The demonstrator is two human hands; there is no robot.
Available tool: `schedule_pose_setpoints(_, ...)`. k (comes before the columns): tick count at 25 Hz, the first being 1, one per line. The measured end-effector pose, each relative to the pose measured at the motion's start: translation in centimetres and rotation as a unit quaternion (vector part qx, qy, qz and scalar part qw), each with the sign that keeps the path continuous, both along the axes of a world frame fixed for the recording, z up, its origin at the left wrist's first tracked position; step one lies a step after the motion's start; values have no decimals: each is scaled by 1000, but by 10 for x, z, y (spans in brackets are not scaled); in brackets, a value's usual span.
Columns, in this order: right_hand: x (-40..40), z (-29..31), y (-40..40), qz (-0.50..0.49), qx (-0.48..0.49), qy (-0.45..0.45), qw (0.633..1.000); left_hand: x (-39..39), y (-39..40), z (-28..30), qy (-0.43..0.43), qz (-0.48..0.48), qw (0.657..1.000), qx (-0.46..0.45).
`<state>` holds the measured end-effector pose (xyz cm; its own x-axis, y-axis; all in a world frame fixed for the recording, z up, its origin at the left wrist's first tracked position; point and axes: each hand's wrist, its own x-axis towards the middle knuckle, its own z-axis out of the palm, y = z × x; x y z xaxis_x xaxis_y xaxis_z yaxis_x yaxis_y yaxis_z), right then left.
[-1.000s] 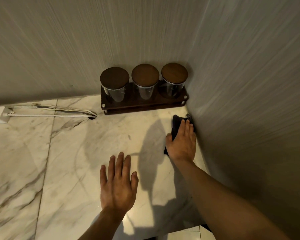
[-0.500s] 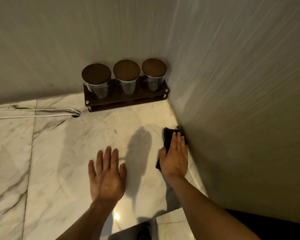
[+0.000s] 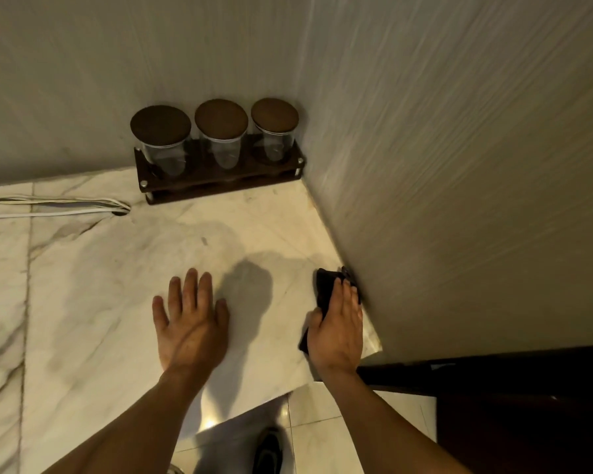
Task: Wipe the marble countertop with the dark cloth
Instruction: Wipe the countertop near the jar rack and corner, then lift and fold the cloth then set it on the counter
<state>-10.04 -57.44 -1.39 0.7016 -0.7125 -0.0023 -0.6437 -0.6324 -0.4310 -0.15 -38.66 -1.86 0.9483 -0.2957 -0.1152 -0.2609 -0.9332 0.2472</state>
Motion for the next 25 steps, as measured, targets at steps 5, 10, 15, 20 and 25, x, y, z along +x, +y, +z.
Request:
schedule_pose_setpoints(5,-23,1,3,-7,19,6,1000,0,0,-1,-16,5,1000,-12)
schedule_pose_setpoints(10,-47,1,6,-30,55,-15,998,0,1,-4,-15,3,1000,-14)
schedule_pose_setpoints(15,-75,8,22,-88,100,-51,990,2,3,-1,5,-1,1000,-29)
schedule_pose_setpoints(20,-112,11,29,-227,308,-141,913,10,7,6,50,-4,997,-57)
schedule_pose_setpoints(25,-157,50,34,-363,734,-217,532,-22,9,34,-70,-117,978,-160)
